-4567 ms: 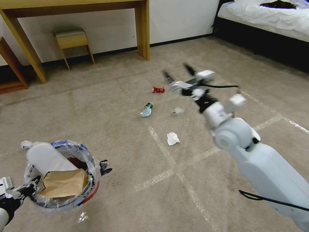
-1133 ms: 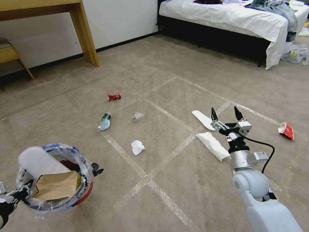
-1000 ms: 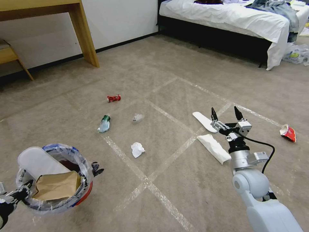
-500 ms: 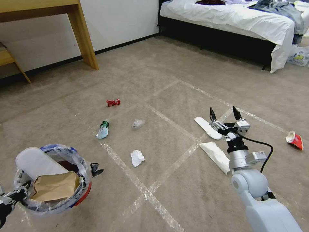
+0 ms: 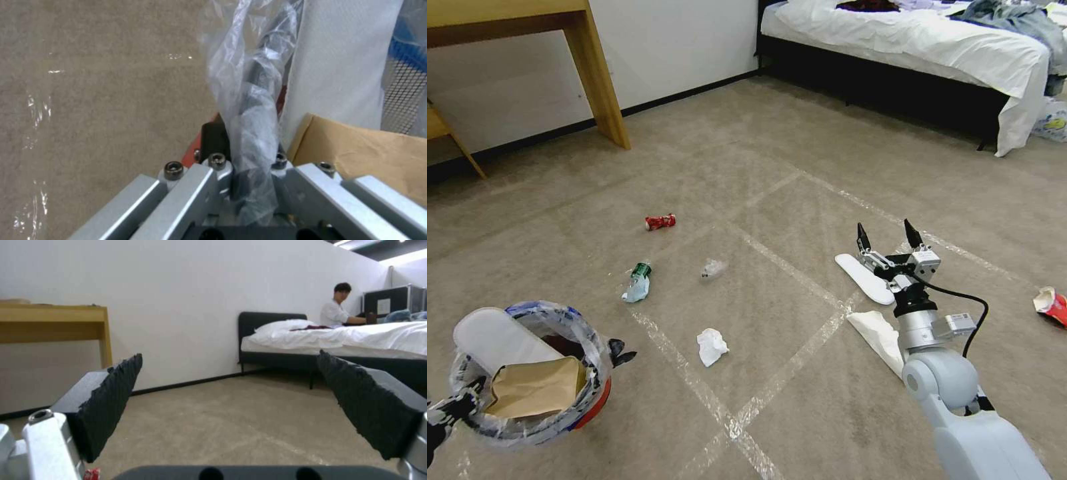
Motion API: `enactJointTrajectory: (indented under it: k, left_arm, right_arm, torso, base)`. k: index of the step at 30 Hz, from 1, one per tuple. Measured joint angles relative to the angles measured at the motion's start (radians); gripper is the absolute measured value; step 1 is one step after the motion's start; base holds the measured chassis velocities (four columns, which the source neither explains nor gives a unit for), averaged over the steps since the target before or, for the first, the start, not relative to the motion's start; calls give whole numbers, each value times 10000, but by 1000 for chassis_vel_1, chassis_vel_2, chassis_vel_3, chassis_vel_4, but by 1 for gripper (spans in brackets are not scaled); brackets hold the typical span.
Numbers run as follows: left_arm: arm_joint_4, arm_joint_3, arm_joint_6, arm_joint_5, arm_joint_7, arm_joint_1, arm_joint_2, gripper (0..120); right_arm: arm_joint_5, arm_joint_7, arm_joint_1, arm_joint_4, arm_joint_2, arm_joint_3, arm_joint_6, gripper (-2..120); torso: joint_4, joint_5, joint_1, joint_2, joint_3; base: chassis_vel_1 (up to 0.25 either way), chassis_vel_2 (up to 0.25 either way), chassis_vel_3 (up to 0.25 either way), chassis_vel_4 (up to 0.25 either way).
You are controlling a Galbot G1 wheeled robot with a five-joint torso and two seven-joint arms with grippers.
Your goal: Pick up the trash bin and place the garbage on the floor into it.
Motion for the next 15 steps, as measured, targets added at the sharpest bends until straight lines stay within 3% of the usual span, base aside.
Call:
enactJointTrajectory:
  k: [15]
  left_arm:
    - [-21,-2,5,-5,-11,-47,48,1]
  right_arm:
    - [-62,-3,111,-8,-232,-180,-13,100]
  torso:
    - [0,0,-1,0,-1]
  base:
    - [0,0,0,0]
